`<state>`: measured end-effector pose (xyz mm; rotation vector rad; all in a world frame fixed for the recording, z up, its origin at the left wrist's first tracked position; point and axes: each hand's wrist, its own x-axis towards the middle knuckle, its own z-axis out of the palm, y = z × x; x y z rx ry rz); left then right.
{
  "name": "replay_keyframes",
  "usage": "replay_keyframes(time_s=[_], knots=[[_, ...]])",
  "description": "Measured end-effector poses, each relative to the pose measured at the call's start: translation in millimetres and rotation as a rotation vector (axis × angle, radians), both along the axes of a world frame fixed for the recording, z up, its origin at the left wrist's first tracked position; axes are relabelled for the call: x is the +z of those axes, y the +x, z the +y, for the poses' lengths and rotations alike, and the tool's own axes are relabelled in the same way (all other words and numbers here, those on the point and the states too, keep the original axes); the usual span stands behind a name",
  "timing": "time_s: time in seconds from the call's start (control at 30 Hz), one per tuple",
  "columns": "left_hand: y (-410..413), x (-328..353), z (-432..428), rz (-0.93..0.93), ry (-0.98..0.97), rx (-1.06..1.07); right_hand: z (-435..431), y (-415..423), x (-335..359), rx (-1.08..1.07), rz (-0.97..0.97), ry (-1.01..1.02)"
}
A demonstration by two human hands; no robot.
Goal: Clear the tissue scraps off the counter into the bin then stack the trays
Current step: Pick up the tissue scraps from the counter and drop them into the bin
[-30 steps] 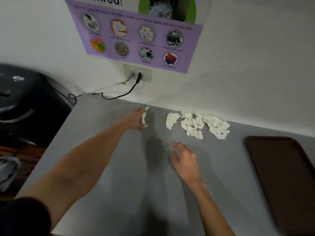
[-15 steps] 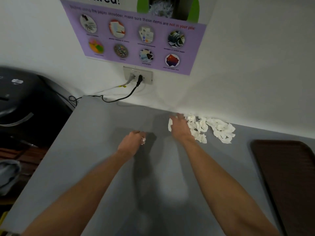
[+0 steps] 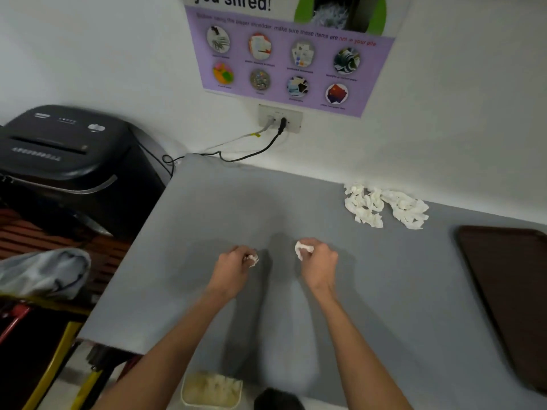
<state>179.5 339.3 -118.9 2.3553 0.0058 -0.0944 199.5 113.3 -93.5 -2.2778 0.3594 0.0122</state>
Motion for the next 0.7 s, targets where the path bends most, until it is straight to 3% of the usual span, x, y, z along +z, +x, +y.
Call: replay_keyframes(time_s=[0.17, 0.43, 0.7], knots=[[-89, 27, 41, -0.009, -0.116, 0.038, 50, -123, 29, -0.160, -0.079, 0.198], [-240, 73, 112, 0.008, -0.275, 0.105, 123, -281, 55, -0.244, -0.130, 0.272], [-351, 44, 168, 0.095, -0.226, 0.149, 166, -394, 7, -0.180, 0.073, 0.352]])
